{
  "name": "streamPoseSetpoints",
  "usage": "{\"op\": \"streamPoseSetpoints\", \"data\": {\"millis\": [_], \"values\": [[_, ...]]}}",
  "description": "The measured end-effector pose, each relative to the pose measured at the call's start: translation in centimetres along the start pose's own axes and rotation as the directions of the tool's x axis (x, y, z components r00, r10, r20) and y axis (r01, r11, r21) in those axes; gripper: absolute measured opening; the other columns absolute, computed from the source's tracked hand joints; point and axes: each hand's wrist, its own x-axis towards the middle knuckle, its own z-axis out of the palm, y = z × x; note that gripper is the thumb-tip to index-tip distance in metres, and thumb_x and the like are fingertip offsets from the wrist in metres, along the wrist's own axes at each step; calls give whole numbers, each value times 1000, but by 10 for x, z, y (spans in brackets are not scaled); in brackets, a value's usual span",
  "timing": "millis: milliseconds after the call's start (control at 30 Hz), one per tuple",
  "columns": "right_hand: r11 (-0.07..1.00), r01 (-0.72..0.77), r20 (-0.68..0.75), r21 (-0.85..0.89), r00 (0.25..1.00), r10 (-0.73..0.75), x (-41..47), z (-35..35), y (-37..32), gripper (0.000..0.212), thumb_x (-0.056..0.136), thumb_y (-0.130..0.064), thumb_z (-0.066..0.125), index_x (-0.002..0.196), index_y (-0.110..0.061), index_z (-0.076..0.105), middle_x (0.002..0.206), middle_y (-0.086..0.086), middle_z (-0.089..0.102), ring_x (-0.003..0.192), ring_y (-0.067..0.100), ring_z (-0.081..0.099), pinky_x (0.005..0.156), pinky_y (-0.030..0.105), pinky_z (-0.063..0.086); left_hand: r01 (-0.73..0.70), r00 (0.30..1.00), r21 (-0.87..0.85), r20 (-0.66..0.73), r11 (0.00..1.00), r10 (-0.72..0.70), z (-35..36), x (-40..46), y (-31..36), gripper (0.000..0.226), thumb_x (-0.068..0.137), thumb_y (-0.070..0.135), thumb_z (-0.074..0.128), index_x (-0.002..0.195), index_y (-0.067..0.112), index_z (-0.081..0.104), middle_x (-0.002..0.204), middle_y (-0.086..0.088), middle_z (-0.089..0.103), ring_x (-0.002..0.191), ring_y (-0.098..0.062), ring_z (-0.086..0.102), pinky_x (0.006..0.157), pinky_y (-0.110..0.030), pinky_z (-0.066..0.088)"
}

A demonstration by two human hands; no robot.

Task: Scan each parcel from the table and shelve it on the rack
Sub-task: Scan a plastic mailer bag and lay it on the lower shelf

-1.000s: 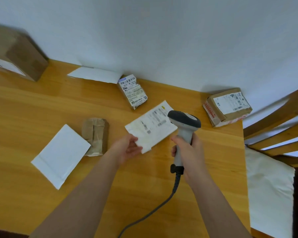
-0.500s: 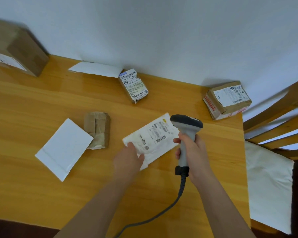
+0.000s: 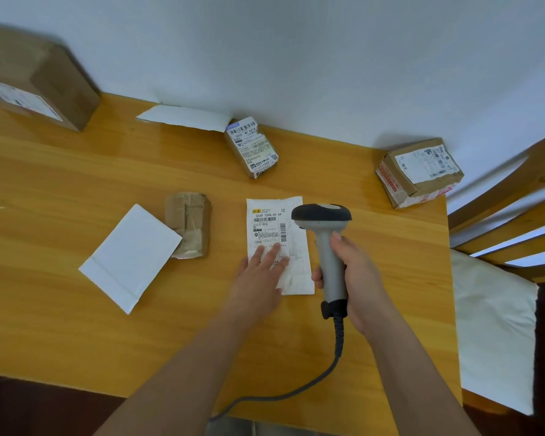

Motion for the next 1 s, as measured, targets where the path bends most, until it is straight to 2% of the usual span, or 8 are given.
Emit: {"op": "streamPoseSetpoints", "data": {"millis": [100,300,533,633,1000], "values": [[1000,13,38,-2,999,-13,-9,9,-3,32,104,-37,44,111,-11,61,64,7,59,54,16,54,55,28,45,7,1000,1,15,1000,-7,-3,4,1,67,98,30,51,155,32,16,164,7,-7,151,-23,-3,121,-51,10],[992,40,32,122,999,-44,-33,23,-14,27,103,-30,46,103,-9,63,83,4,64,51,16,51,50,27,45,29,998,-18,51,999,-28,-6,3,5,68,97,22,50,155,31,16,164,6,-7,151,-23,-5,120,-53,8],[992,65,3,112,998,-66,-51,24,-23,27,102,-30,47,102,-9,64,81,8,60,51,15,49,52,30,43,29,998,-35,59,999,-27,-10,3,6,68,97,21,52,155,30,17,164,5,-6,151,-25,-4,121,-53,8],[991,73,-13,114,997,-71,-57,23,-26,29,102,-31,47,105,-7,64,86,7,62,52,17,49,54,32,42,23,998,-19,66,1000,-21,-11,3,5,69,97,21,52,155,30,17,164,5,-6,151,-25,-4,121,-53,8],[987,98,-45,128,995,-93,-72,18,-34,27,100,-31,49,102,-10,65,86,6,64,49,15,49,51,30,42,24,997,-19,79,1000,-23,-11,5,6,66,97,22,51,154,31,20,164,5,-4,151,-25,-2,121,-53,10]]}}
